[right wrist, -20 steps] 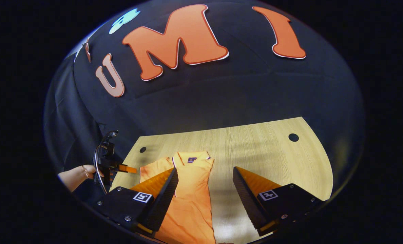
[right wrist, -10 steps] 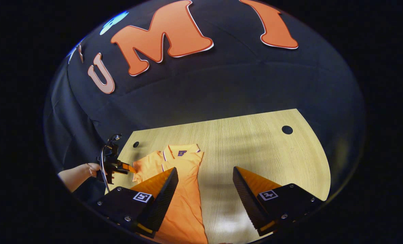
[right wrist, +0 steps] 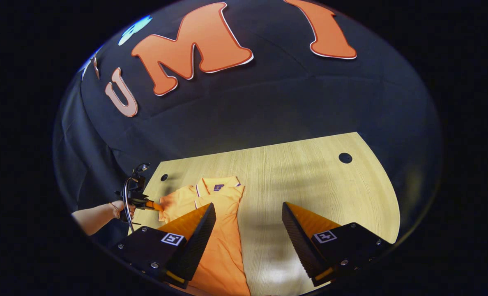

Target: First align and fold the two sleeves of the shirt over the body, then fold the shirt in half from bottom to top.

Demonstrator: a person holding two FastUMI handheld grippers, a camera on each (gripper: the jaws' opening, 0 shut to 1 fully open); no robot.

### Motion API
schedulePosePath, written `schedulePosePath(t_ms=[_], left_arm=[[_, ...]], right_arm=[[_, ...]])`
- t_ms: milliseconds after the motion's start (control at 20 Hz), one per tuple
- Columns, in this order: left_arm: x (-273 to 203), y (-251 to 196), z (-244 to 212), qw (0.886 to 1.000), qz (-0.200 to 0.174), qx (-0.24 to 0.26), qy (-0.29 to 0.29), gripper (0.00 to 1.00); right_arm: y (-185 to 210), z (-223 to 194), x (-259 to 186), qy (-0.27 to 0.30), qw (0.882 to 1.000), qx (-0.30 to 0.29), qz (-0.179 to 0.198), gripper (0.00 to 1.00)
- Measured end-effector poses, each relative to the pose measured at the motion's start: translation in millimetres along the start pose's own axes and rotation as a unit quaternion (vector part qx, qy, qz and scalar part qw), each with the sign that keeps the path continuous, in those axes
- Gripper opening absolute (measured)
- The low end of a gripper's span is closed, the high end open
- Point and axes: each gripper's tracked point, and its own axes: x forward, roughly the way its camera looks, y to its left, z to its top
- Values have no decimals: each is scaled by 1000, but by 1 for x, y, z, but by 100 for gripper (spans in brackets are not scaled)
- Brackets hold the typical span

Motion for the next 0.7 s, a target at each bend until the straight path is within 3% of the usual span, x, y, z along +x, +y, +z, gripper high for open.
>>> schedulePosePath(t_ms=[200, 550, 700], left_arm=[[-13, -6, 1, 1000, 15, 13, -4, 4], [-76, -37, 25, 994, 19, 94, -60, 4], [-95, -60, 27, 988, 20, 129, -79, 4]], right_arm=[[-7, 6, -5, -21, 1000, -8, -17, 98], [-19, 30, -26, -79, 995, -41, -52, 98], [-12, 43, -40, -108, 992, -54, -46, 98]])
